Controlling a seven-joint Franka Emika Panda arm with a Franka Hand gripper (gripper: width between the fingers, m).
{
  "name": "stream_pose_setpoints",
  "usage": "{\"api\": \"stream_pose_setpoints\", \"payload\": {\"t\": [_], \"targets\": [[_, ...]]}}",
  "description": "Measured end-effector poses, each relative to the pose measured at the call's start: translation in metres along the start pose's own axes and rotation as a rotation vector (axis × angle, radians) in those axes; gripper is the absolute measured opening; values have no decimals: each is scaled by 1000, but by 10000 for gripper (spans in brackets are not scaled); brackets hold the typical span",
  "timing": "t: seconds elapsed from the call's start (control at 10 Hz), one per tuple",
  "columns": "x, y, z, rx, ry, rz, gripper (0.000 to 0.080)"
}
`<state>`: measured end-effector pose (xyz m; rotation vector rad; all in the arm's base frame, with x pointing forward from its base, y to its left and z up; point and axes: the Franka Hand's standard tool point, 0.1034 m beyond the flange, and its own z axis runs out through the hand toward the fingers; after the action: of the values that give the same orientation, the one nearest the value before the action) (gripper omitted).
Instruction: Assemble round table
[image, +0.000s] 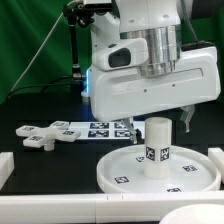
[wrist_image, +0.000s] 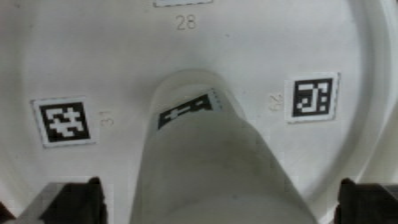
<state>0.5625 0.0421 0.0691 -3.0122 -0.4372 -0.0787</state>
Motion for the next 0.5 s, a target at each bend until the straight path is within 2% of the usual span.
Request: {"api": "stream_pose_setpoints", "payload": {"t": [0.1,0.3,0.5], "targets": [[0,0,0,-11,-7,-102,649],[-1,3,0,-13,-8,-201,649],[4,-1,-1,-37,-4,-386,649]]}}
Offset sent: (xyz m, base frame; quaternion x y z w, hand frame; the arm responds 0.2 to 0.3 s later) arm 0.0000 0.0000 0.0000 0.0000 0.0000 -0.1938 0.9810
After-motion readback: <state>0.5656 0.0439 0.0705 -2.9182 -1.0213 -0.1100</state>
